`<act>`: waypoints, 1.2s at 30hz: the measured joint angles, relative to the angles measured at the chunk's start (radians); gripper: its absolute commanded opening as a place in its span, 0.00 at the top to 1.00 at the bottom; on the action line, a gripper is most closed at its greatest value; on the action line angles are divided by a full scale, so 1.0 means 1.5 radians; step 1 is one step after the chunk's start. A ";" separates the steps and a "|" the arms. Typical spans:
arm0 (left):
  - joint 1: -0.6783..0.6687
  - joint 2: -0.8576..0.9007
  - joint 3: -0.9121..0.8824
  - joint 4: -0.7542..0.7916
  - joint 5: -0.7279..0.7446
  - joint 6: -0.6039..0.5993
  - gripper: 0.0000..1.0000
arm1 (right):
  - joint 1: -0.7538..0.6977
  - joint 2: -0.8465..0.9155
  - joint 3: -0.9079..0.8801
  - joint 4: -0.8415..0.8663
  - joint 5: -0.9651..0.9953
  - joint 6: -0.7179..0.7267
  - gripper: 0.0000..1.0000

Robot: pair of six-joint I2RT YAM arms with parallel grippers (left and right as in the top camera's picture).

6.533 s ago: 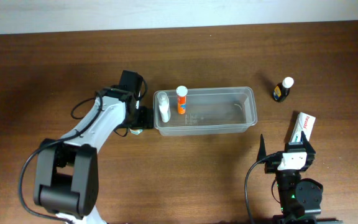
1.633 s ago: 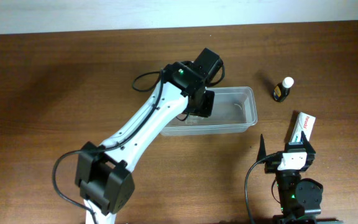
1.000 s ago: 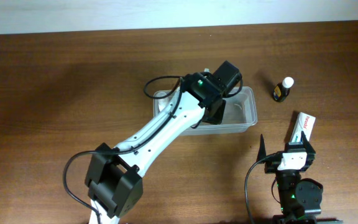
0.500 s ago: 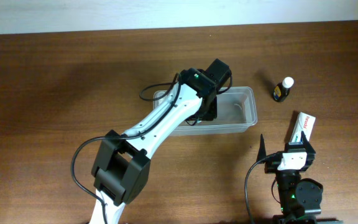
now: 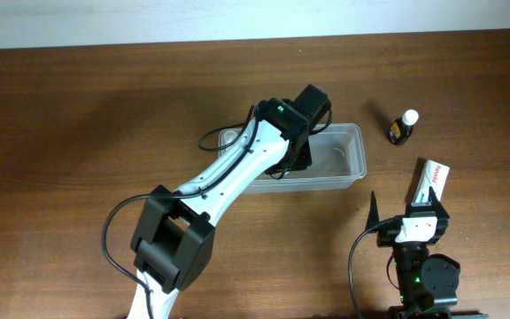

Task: Pack container
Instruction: 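Lower the jar into the container beside the orange tube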

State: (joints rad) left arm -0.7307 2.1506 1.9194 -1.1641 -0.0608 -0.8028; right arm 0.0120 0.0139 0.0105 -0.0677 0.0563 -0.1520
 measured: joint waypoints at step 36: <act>-0.023 0.000 -0.026 0.006 -0.076 -0.002 0.71 | 0.000 0.000 0.000 0.000 0.000 0.000 0.02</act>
State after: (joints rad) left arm -0.7650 2.1506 1.8805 -1.1553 -0.1741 -0.8062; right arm 0.0120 0.0139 0.0105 -0.0677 0.0563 -0.1524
